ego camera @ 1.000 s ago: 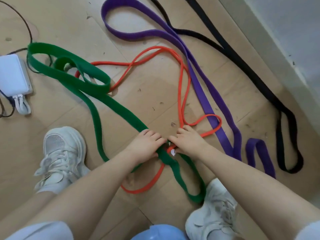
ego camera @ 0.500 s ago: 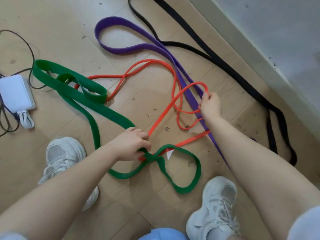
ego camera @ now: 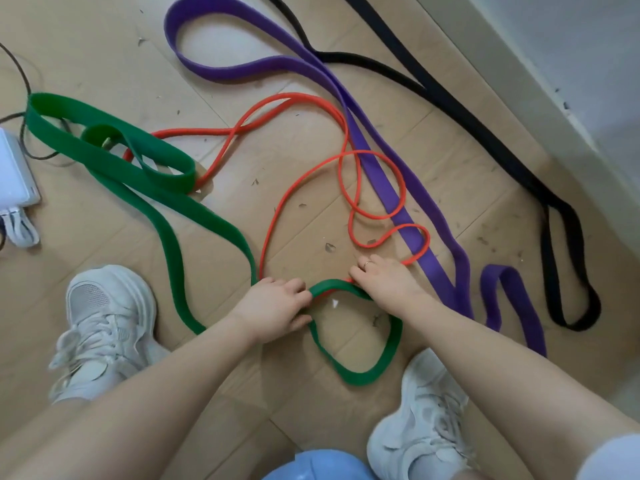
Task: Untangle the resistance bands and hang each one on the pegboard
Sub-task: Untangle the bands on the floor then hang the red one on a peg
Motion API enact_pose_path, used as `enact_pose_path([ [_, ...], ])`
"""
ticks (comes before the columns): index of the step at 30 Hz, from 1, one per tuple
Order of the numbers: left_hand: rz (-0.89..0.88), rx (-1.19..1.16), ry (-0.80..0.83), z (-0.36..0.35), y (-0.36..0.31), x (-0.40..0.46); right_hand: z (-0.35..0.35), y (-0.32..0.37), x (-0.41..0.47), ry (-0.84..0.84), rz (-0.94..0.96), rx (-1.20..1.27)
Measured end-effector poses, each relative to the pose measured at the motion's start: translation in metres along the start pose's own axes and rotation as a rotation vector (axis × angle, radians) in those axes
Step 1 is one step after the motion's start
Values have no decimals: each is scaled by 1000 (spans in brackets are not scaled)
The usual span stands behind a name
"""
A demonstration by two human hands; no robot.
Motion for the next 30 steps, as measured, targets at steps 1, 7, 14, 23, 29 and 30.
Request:
enact_pose_path([
  [1, 6, 16, 14, -1, -3, 4, -1, -1, 5, -75, -2, -49],
  [7, 58, -37, -258, 1, -21, 23, 13, -27, 15, -262, -270, 297],
  [14, -478, 209, -61, -19, -65, 14, 53, -73, -27, -519, -485, 735],
  [23, -136, 131, 196, 35, -93, 28, 16, -55, -122, 82, -224, 160],
  [29, -172, 150, -10, 66, -95, 45, -20, -49, -162, 348, -310, 194],
  [30, -180, 135, 12, 60, -100, 51, -25, -48, -164, 352, -343, 223],
])
Point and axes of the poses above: each hand's wrist, its own x-axis towards the middle knuckle, its own z-axis out of the back of the hand, y = z × x, the point moved 4 cm from there along x, towards the middle knuckle
